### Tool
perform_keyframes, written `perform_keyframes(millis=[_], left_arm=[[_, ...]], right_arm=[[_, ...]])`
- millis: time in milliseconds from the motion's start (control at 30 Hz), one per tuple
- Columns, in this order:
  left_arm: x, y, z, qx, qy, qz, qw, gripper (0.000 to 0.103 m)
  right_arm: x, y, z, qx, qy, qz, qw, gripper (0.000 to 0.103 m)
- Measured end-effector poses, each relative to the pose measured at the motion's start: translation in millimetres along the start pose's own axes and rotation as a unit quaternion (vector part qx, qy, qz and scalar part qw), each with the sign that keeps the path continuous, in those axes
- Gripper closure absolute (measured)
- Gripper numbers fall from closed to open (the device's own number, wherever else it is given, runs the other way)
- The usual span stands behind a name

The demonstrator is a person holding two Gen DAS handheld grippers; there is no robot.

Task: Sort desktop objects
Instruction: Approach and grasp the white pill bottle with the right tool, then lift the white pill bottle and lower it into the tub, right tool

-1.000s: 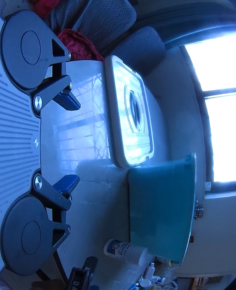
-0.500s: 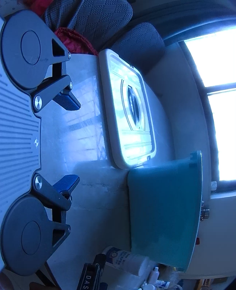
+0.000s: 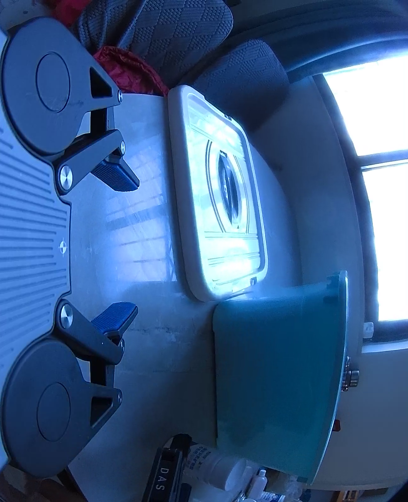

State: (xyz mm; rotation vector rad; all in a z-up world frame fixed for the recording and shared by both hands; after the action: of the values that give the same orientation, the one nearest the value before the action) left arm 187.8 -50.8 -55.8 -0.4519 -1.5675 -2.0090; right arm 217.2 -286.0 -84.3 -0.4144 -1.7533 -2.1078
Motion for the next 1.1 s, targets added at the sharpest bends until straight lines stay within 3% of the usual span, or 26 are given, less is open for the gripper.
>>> perform_keyframes(millis=[133,333,400,433,733,1100], left_arm=[[-3,1,1,0.0,0.0,0.002,1.0,0.023],[-8,6,3,-0.001,-0.001,-0.002,1.0,0.023],[-9,7,5,0.0,0.0,-0.002,1.0,0.023],[-10,8,6,0.001,0.001,-0.001,1.0,0.023],[-15,18,8,0.015,-0.001,-0.002,0.9999,0.023],[-18,44,3,0.048,-0.011,-0.014,0.9987,0.023]], right_arm=[[-7,3,0,0.003,-0.002,0.003,1.0,0.012],[-21,8,-2,-0.003,-0.007,0.012,1.0,0.021],[-24,10,-2,-0.006,-0.005,0.013,1.0,0.051],[-25,11,-3,-0.009,-0.004,0.014,1.0,0.055],[-18,25,8,0.006,0.011,0.002,1.0,0.055],[17,102,25,0.081,0.019,-0.056,0.995,0.055]])
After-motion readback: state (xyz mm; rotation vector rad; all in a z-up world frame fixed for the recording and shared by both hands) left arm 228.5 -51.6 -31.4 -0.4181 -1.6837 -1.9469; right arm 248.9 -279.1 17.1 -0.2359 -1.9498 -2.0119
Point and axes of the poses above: each gripper's, at about its wrist camera, not at the fingertips, and x roughly against the way its jaws point, z to its left, y to its top, the point moved 9 cm from there along -x, roughly the way its jaws point, and after that the axes turned 11 degrees about y, right-handed, at the moved point
